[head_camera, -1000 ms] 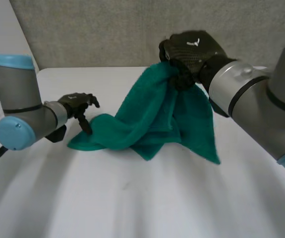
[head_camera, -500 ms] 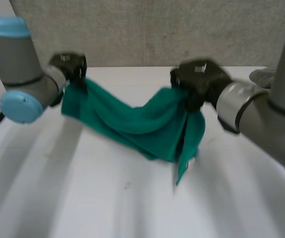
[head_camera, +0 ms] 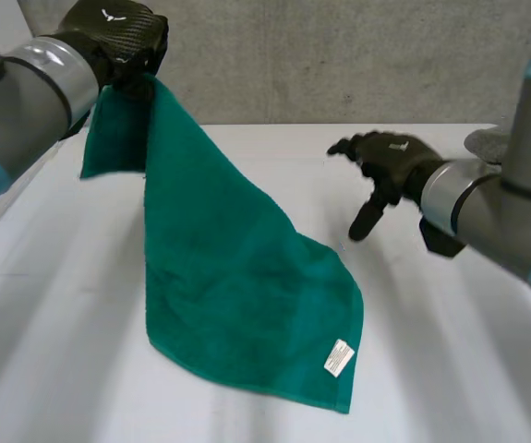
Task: Fold the laundry.
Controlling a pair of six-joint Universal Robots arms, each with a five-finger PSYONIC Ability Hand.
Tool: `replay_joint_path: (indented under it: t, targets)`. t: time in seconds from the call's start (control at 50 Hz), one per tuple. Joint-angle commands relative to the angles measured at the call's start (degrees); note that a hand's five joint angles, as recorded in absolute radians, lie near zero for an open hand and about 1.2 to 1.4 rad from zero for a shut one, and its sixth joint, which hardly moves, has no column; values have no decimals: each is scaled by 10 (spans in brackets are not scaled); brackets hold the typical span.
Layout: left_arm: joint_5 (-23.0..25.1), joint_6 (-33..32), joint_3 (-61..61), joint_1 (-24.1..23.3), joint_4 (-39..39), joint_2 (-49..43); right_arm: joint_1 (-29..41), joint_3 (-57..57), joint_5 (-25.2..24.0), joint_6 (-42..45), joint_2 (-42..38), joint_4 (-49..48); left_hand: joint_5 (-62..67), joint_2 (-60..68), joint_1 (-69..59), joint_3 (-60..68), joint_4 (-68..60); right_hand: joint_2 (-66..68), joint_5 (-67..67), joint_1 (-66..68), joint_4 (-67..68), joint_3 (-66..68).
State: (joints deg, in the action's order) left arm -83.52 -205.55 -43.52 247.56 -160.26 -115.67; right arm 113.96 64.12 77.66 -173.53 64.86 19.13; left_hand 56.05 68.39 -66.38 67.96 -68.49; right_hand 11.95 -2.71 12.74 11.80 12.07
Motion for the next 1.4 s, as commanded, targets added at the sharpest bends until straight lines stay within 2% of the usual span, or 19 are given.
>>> replay_joint_path:
  t: [0.02,0.12,0.2,0.22,0.28,0.3,0.32,0.36,0.42,0.52,0.64,0.74,0.86,0.96,1.12,1.14,1.2,1.3,1.4]
  targets:
    - [39,-24,-119,-11,-19,120,12,-141,-61,-1,-153,-4,139,116,-136,120,-115,-20,27,-27,-18,-21]
    - [51,-39,-163,-14,-38,169,43,-225,-87,22,-257,-4,139,116,-136,120,-115,-20,27,-27,-18,-21]
    - [56,-48,-185,-9,-58,192,61,-294,-80,39,-333,-5,139,116,-136,120,-115,-6,14,-14,-5,-8]
    - [59,-49,-191,-5,-64,194,65,-319,-68,43,-357,-6,139,116,-136,120,-115,106,-98,98,107,104]
    - [65,-49,-194,7,-67,193,70,-355,-44,50,-389,-10,139,116,-136,120,-115,291,-283,283,293,290]
    - [67,-49,-193,16,-68,188,70,-379,-24,55,-405,-16,139,116,-136,120,-115,543,-536,535,545,542]
    - [68,-49,-191,20,-70,185,68,-391,-12,57,-410,-22,139,116,-136,120,-115,679,-672,671,681,678]
    - [69,-52,-188,27,-71,172,65,-418,24,64,-413,-35,139,116,-136,120,-115,680,-673,673,682,679]
    - [62,-55,-140,43,-100,121,44,-471,117,85,-376,-81,139,116,-136,120,-115,680,-673,673,682,679]
    - [12,-52,-15,58,-152,62,10,-437,143,99,-257,-180,139,116,-136,120,-115,680,-673,673,682,679]
    - [-19,-42,57,48,-189,37,-19,-266,127,78,-122,-273,139,116,-136,120,-115,680,-673,673,682,679]
    - [-25,-42,20,24,-185,23,-33,-147,93,78,-74,-295,139,116,-136,120,-115,680,-673,673,682,679]
    - [-34,-42,-103,13,-189,-10,-46,-23,56,79,-76,-283,139,116,-136,120,-115,680,-673,673,682,679]
    - [-42,-44,-204,13,-203,-86,-55,68,36,108,-130,-277,139,116,-136,120,-115,680,-673,673,682,679]
    - [-57,-43,-249,-2,-182,-163,-73,119,34,195,-163,-225,138,115,-135,119,-114,680,-673,673,682,679]
    - [-56,-41,-250,-6,-176,-161,-73,119,31,200,-160,-216,98,75,-95,79,-74,680,-673,673,682,679]
    - [-47,-35,-251,-16,-145,-145,-78,117,30,202,-127,-178,-162,-185,165,-181,186,335,-327,327,336,334]
    - [-52,-29,-250,-12,-124,-126,-77,96,32,207,-86,-142,-329,-353,333,-348,354,210,-202,202,211,208]
    - [-60,-20,-260,16,-119,-105,-80,63,22,250,-79,-86,-358,-382,361,-377,383,189,-182,181,191,188]
